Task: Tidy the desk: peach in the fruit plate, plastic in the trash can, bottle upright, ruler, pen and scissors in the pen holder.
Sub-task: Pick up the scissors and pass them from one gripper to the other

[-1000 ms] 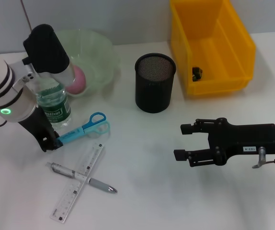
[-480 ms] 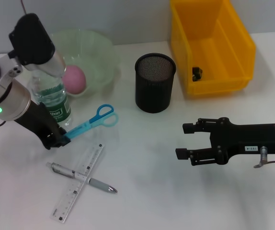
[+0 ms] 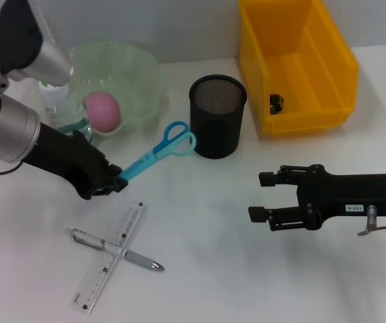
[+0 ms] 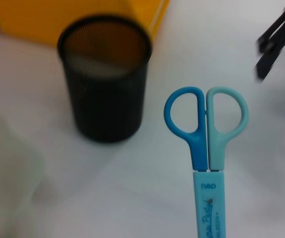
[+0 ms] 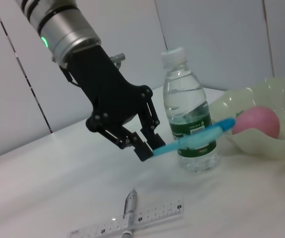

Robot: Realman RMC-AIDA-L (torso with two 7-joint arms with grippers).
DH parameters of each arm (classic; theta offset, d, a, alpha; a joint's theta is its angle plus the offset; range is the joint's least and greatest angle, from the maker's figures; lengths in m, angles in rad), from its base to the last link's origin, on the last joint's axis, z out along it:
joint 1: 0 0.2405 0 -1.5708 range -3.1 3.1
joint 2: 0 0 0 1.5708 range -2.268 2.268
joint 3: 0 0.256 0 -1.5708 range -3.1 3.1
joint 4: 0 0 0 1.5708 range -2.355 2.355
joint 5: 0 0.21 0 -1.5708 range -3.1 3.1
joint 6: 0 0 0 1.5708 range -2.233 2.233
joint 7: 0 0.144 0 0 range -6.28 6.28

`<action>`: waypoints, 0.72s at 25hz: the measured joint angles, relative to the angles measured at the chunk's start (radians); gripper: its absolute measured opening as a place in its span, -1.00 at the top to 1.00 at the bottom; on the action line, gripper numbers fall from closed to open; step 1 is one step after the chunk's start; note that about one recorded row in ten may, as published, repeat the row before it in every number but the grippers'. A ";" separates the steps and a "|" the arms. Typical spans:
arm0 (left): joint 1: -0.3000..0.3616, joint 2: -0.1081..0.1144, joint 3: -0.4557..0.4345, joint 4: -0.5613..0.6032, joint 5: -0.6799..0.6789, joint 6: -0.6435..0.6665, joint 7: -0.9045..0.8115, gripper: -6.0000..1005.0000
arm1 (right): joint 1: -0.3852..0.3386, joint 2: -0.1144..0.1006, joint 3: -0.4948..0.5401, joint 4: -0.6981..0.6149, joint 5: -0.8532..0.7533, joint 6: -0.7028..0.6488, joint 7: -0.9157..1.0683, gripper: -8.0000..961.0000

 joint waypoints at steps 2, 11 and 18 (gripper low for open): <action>0.016 0.000 -0.011 0.000 -0.053 0.003 0.032 0.61 | -0.002 0.000 0.001 0.000 0.000 0.000 0.002 -0.69; 0.072 0.000 -0.026 -0.015 -0.269 0.010 0.134 0.61 | -0.015 -0.004 0.026 0.000 0.001 -0.009 0.005 -0.69; 0.102 -0.002 -0.024 -0.087 -0.438 0.005 0.223 0.61 | -0.028 -0.007 0.068 0.000 0.002 -0.034 0.001 -0.69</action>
